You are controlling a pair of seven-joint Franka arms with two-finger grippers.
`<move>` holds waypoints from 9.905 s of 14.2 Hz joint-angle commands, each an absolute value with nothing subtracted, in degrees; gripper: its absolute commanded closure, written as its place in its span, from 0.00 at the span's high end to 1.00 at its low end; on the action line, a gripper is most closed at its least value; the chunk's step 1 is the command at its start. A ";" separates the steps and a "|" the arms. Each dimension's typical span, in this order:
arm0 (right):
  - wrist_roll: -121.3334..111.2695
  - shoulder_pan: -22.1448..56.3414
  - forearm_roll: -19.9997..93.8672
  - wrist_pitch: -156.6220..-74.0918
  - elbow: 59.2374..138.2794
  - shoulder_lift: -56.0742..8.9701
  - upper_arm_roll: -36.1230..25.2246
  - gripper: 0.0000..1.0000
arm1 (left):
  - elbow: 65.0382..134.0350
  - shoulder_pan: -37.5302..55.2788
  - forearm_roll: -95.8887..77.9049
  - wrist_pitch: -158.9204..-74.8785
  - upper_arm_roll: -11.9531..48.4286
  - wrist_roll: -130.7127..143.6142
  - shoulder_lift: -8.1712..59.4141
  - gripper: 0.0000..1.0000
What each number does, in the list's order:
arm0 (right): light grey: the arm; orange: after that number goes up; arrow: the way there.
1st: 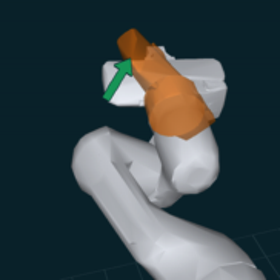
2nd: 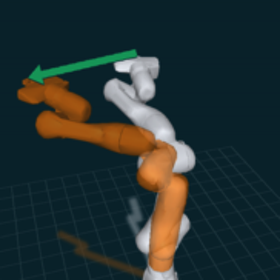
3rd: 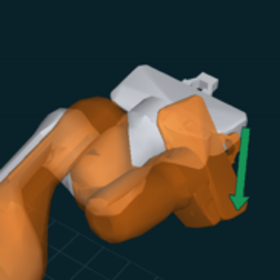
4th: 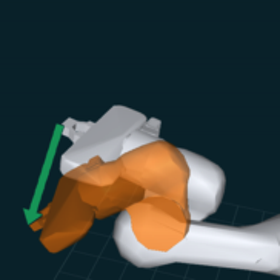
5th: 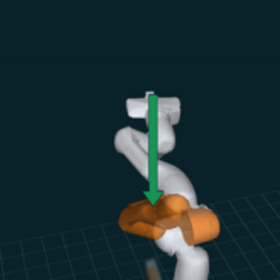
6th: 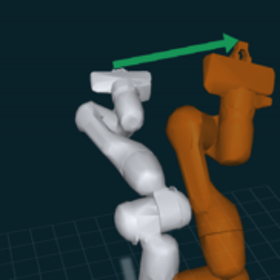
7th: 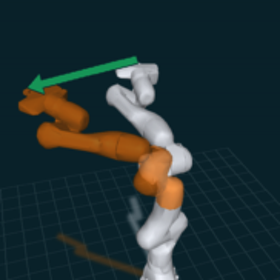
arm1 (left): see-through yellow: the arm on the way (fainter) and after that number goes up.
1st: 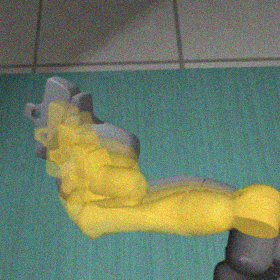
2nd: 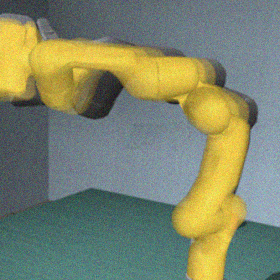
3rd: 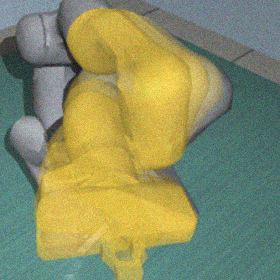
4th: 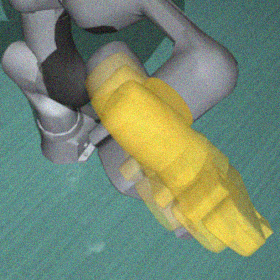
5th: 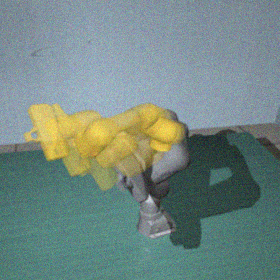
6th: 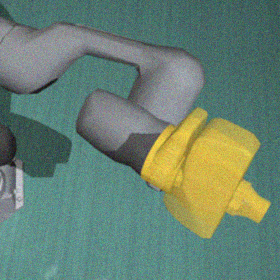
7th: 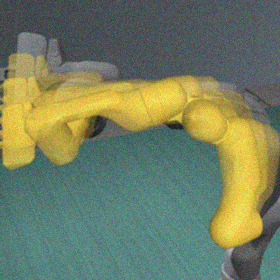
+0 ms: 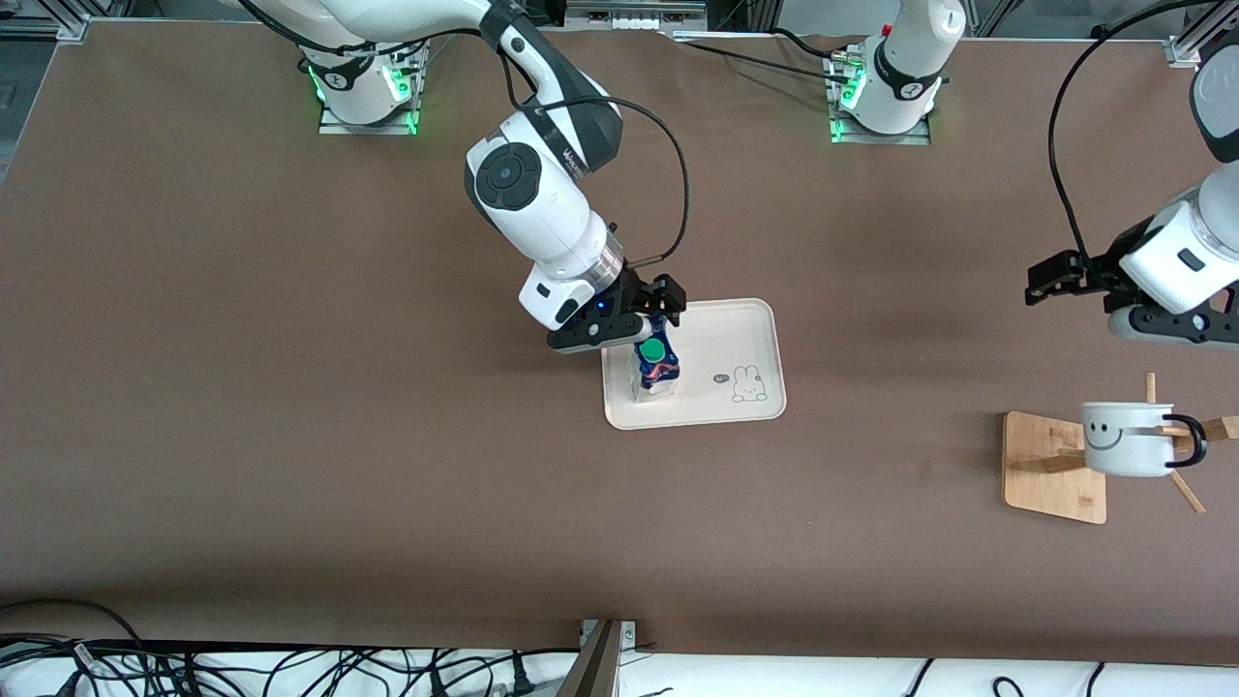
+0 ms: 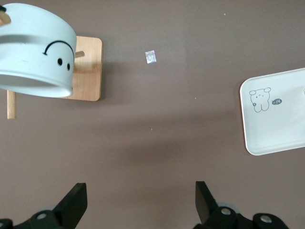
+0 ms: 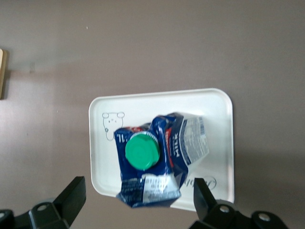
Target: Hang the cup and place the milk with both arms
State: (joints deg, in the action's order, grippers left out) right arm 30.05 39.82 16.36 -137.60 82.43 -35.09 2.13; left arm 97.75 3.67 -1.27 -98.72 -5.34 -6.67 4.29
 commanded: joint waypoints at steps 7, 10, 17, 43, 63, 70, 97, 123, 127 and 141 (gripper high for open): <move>30.59 39.73 15.64 -137.99 76.82 -39.55 1.76 1.00 | 98.09 3.52 0.09 -99.14 -2.12 -0.72 1.94 1.00; 30.50 40.25 15.38 -137.99 76.82 -40.69 1.76 1.00 | 97.56 3.43 0.09 -97.21 -1.67 3.16 1.06 1.00; 30.41 40.43 15.29 -137.99 76.82 -41.13 2.02 1.00 | 95.80 2.73 0.09 -98.78 -2.46 3.25 2.46 1.00; 25.05 36.14 15.47 -120.81 72.00 -34.47 0.79 0.00 | 93.43 2.29 -0.09 -93.43 0.26 3.25 0.79 1.00; -12.11 7.66 5.54 -73.65 59.76 -31.20 -11.60 0.00 | 93.43 2.37 -0.26 -93.08 0.44 3.25 0.79 1.00; -15.12 4.31 5.69 -79.34 67.92 -31.03 -12.04 0.00 | 93.43 2.37 -0.26 -93.08 0.44 3.25 0.79 1.00; -26.37 -2.29 33.41 -89.74 76.11 -39.99 -12.74 1.00 | 93.43 2.37 -0.35 -93.08 0.53 3.34 0.79 1.00; -26.46 5.19 7.12 -83.77 60.21 -29.01 -13.10 1.00 | 93.43 2.11 -0.62 -93.08 0.26 3.25 0.79 1.00; -25.75 5.27 2.05 -81.56 62.73 -22.08 -13.62 1.00 | 93.43 2.11 -0.62 -93.08 0.26 3.25 0.79 1.00; -4.22 0.88 0.27 -88.68 79.45 -10.37 -4.06 1.00 | 93.25 2.29 0.09 -91.93 1.41 2.90 0.97 1.00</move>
State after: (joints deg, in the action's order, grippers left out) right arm -6.09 1.53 0.34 -88.24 77.40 -12.50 -6.18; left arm 94.12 2.46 -1.26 -93.17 1.21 2.88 1.18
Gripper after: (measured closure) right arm 0.000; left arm 0.000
